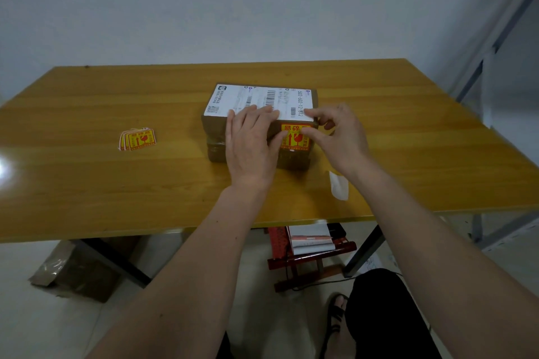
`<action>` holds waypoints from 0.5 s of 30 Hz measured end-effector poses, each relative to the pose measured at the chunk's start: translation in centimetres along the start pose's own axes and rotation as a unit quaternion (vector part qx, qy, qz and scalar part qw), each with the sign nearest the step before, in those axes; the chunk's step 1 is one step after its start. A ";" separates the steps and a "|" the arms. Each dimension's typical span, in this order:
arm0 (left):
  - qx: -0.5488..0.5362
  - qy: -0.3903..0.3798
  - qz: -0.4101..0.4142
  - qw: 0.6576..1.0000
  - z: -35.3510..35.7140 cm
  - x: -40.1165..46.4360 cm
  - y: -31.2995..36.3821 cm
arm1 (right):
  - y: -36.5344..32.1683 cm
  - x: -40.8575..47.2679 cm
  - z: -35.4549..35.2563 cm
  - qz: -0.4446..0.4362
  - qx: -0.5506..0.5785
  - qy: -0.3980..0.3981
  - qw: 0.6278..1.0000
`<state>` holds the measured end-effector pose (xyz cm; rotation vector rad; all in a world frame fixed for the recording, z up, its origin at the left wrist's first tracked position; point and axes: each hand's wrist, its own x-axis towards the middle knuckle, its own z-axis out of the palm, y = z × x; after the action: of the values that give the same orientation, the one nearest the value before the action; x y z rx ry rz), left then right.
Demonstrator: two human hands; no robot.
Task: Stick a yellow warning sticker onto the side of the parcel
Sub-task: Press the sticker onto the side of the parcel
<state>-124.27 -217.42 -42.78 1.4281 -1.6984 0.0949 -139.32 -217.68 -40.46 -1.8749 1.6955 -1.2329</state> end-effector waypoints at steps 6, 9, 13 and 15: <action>0.014 -0.026 0.002 1.000 -0.4 0.0 0.0 | 0.8 -0.8 -0.2 -0.036 -0.043 -0.020 0.998; 0.020 -0.040 0.007 0.999 -0.7 0.0 0.0 | 0.6 -1.0 0.1 -0.035 -0.072 -0.022 0.997; 0.036 -0.053 0.011 0.998 -0.8 -0.1 0.0 | -0.5 -0.8 1.4 -0.025 -0.136 0.022 0.990; 0.043 -0.055 0.016 0.997 -0.8 -0.1 0.0 | -0.6 -0.9 2.0 -0.030 -0.168 0.039 0.985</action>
<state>-123.84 -216.92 -42.36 1.4945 -1.8269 0.1100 -137.36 -217.29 -41.48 -2.1028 2.0085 -1.1100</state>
